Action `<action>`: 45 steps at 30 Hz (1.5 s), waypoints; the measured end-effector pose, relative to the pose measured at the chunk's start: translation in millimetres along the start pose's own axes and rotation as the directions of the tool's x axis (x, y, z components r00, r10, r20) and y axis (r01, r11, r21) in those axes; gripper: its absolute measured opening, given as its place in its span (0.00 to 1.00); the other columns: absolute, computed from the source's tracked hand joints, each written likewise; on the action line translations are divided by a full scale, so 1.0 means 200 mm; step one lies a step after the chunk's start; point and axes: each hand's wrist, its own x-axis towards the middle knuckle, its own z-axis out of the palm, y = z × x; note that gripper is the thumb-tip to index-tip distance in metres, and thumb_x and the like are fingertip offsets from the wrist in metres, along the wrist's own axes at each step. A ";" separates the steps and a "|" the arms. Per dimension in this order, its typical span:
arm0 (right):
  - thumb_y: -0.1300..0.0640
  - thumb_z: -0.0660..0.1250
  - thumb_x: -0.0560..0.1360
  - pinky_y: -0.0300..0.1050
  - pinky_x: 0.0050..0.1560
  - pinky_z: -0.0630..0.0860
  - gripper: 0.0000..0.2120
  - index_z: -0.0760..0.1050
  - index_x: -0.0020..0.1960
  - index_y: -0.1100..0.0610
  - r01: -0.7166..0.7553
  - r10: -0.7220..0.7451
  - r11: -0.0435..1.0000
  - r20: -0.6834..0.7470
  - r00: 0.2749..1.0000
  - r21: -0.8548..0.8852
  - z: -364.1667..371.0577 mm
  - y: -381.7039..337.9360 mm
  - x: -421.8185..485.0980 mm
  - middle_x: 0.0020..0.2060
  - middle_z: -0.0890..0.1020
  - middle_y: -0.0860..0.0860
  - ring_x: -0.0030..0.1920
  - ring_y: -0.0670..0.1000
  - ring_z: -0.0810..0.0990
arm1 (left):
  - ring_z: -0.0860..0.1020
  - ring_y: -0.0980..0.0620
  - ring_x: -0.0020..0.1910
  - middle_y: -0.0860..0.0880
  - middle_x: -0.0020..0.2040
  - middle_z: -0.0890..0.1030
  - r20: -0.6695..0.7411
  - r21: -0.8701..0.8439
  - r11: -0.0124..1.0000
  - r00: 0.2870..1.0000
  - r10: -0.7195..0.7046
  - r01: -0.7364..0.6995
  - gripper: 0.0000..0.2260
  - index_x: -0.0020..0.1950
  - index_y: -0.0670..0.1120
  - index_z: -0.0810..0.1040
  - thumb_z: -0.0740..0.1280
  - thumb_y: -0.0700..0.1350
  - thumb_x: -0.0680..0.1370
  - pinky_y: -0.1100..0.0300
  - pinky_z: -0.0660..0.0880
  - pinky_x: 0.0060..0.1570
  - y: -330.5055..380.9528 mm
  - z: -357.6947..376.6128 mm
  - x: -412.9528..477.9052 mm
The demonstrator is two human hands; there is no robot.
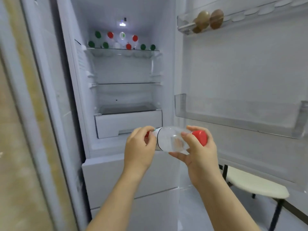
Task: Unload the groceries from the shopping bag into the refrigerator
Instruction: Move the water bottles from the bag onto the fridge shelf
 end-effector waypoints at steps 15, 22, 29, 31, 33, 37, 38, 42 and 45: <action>0.65 0.68 0.73 0.54 0.42 0.82 0.11 0.73 0.43 0.49 0.296 -0.310 0.949 0.160 0.937 0.105 0.47 -0.02 0.96 0.41 0.74 0.47 0.42 0.48 0.78 | 0.75 0.54 0.48 0.55 0.48 0.78 -0.183 -0.022 0.989 0.973 0.142 -0.149 0.06 0.52 0.54 0.72 0.63 0.43 0.78 0.64 0.70 0.46 -0.08 0.16 1.04; 0.63 0.69 0.72 0.54 0.43 0.82 0.13 0.70 0.43 0.47 0.463 -0.484 0.866 0.083 0.871 0.191 0.65 0.03 1.32 0.41 0.74 0.42 0.40 0.40 0.78 | 0.74 0.62 0.48 0.55 0.53 0.79 -0.223 -0.028 0.965 0.943 0.247 -0.260 0.09 0.56 0.51 0.78 0.60 0.43 0.80 0.77 0.69 0.44 -0.13 0.27 1.43; 0.57 0.71 0.68 0.57 0.48 0.80 0.15 0.68 0.45 0.43 0.637 -0.643 0.752 -0.018 0.765 0.169 0.88 0.10 1.57 0.47 0.76 0.43 0.45 0.44 0.78 | 0.71 0.63 0.58 0.60 0.63 0.73 -0.115 -0.047 0.940 0.937 0.330 -0.337 0.16 0.69 0.55 0.69 0.58 0.48 0.81 0.73 0.66 0.55 -0.21 0.29 1.74; 0.55 0.70 0.67 0.54 0.49 0.80 0.14 0.67 0.46 0.44 0.699 -0.704 0.700 -0.024 0.710 0.143 0.95 0.11 1.64 0.49 0.75 0.44 0.48 0.45 0.78 | 0.71 0.62 0.56 0.61 0.60 0.72 -0.110 -0.027 0.925 0.921 0.374 -0.379 0.17 0.70 0.56 0.68 0.59 0.48 0.81 0.73 0.66 0.54 -0.22 0.27 1.84; 0.57 0.69 0.68 0.48 0.51 0.79 0.14 0.66 0.46 0.44 0.752 -0.755 0.646 -0.040 0.655 0.129 1.03 0.11 1.73 0.51 0.75 0.46 0.50 0.46 0.77 | 0.72 0.58 0.55 0.58 0.58 0.74 -0.134 -0.003 0.910 0.902 0.411 -0.415 0.16 0.68 0.55 0.70 0.60 0.45 0.80 0.67 0.69 0.56 -0.24 0.24 1.96; 0.60 0.69 0.69 0.36 0.49 0.74 0.15 0.65 0.44 0.45 0.820 -0.817 0.565 -0.076 0.572 0.092 1.18 0.10 1.89 0.48 0.75 0.43 0.45 0.35 0.76 | 0.73 0.51 0.59 0.51 0.59 0.76 -0.146 0.142 0.895 0.885 0.442 -0.424 0.15 0.63 0.50 0.74 0.61 0.41 0.77 0.60 0.69 0.57 -0.33 0.18 2.22; 0.61 0.69 0.70 0.32 0.47 0.72 0.16 0.64 0.44 0.45 0.840 -0.836 0.538 -0.081 0.543 0.076 1.22 0.10 1.93 0.47 0.74 0.42 0.43 0.33 0.75 | 0.72 0.51 0.60 0.50 0.60 0.76 -0.136 0.192 0.884 0.881 0.454 -0.426 0.15 0.63 0.49 0.74 0.61 0.41 0.77 0.62 0.68 0.56 -0.36 0.16 2.27; 0.66 0.68 0.71 0.26 0.44 0.68 0.18 0.63 0.43 0.47 0.886 -0.881 0.463 -0.098 0.464 0.031 1.33 0.12 2.08 0.45 0.72 0.41 0.40 0.29 0.73 | 0.70 0.48 0.61 0.49 0.61 0.75 -0.069 0.396 0.800 0.854 0.516 -0.451 0.16 0.64 0.49 0.73 0.60 0.41 0.77 0.59 0.66 0.54 -0.44 0.10 2.48; 0.66 0.68 0.71 0.25 0.45 0.68 0.19 0.63 0.43 0.46 0.905 -0.903 0.425 -0.071 0.423 -0.010 1.40 0.12 2.18 0.43 0.72 0.40 0.41 0.29 0.73 | 0.69 0.47 0.63 0.50 0.64 0.74 -0.015 0.542 0.700 0.828 0.560 -0.464 0.16 0.65 0.49 0.72 0.59 0.43 0.78 0.55 0.66 0.58 -0.47 0.09 2.60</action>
